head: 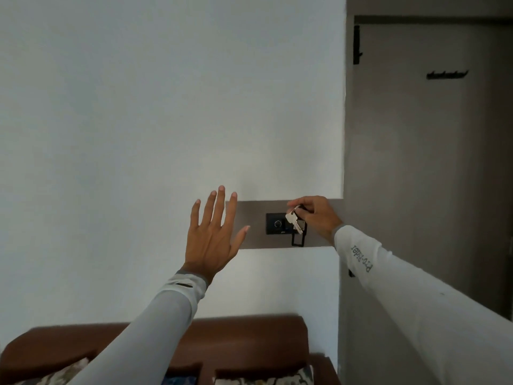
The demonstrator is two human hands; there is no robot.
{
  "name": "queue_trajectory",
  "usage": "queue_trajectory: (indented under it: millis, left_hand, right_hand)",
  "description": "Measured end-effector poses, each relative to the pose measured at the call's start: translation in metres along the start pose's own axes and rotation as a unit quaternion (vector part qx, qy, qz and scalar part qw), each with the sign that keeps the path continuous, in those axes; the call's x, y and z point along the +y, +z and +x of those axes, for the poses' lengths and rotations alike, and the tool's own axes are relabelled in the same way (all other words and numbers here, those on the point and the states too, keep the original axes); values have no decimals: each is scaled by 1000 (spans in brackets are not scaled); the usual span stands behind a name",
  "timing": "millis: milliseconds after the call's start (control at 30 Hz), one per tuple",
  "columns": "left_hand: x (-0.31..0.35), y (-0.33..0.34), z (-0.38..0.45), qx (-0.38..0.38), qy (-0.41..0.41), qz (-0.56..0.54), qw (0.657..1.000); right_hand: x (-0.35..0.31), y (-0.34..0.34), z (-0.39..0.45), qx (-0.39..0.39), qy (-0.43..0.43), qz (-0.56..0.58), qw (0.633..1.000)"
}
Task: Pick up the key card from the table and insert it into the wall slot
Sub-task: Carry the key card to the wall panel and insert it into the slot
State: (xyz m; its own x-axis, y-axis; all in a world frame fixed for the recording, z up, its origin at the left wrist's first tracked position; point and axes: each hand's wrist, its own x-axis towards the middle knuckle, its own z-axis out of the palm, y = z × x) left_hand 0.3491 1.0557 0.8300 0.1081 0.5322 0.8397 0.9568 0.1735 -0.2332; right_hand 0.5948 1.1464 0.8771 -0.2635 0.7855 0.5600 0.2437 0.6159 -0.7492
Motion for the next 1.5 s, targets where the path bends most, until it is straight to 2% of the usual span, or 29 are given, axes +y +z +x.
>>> queue_trajectory:
  millis: [300,800,1100,1233,1367,1500]
  left_hand:
    - [13,108,104,17,-25,19,999]
    - [53,276,165,14,-44,52,998]
    - [56,352,182,16,-20,52,998]
    - [59,373,185,18,-12,42,999]
    - [65,388,186,13,-19,28,999]
    - [69,398,180,0,-20,18,1000]
  right_hand:
    - [90,-20,126,-39,-34,-17,999]
    - [225,-21,282,-57,-64,-32,996]
    - [284,7,319,-71,-74,-7,995]
    - [296,24,313,-97,-111,-38,988]
    - [305,33,306,-49,-124,15,991]
    - [315,43,297,18,-157,-22,987]
